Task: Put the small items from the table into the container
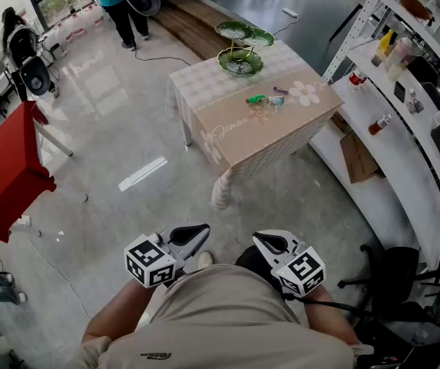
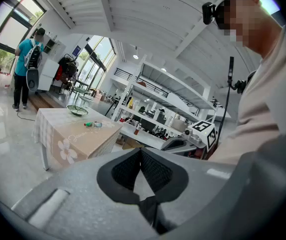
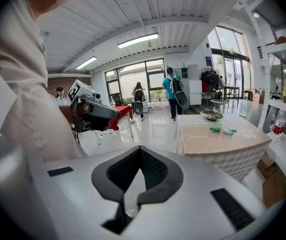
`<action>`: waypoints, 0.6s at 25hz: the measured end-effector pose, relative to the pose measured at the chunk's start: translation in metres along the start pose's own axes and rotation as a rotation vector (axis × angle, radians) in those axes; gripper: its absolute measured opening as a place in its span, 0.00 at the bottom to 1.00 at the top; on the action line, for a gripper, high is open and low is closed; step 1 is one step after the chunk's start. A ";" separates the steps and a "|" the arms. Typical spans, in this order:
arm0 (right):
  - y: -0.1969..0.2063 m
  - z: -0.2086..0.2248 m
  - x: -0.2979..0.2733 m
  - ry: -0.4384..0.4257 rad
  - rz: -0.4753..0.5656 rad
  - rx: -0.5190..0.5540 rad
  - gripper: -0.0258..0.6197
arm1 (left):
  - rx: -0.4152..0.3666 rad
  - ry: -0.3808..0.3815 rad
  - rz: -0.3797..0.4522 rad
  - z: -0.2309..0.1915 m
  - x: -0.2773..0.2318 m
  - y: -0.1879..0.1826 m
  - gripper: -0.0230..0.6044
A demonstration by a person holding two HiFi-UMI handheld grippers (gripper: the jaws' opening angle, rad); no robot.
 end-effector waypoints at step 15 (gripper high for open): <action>0.019 0.087 -0.001 -0.012 -0.007 -0.048 0.06 | -0.029 0.021 -0.065 -0.017 -0.097 -0.021 0.05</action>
Point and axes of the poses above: the fingertips, and each gripper's own axes: x backward along the fingers, z to its right, y out of its underside, the point moved 3 cm from there along x, backward along the fingers, and after that the axes turned 2 degrees about y, right-handed, at the moved point
